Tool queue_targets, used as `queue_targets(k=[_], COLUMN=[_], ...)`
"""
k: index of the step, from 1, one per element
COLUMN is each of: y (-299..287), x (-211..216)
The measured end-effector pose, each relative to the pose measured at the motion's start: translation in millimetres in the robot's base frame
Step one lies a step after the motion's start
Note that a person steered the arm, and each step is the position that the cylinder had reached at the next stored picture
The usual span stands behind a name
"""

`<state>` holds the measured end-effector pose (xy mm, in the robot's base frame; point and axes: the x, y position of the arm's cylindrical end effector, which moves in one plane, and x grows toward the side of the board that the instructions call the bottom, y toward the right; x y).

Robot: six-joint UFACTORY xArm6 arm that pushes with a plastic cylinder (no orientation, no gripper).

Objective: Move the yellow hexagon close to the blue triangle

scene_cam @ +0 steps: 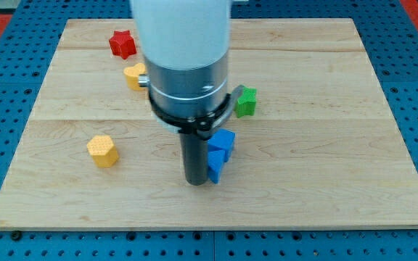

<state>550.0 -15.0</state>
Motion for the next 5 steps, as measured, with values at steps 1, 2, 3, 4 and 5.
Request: queue_targets(k=[1,2,3,4,5], y=[2.9,-10.3,-15.8,-35.5,-92.5], x=[-2.1,3.9,21.1,30.0,30.3])
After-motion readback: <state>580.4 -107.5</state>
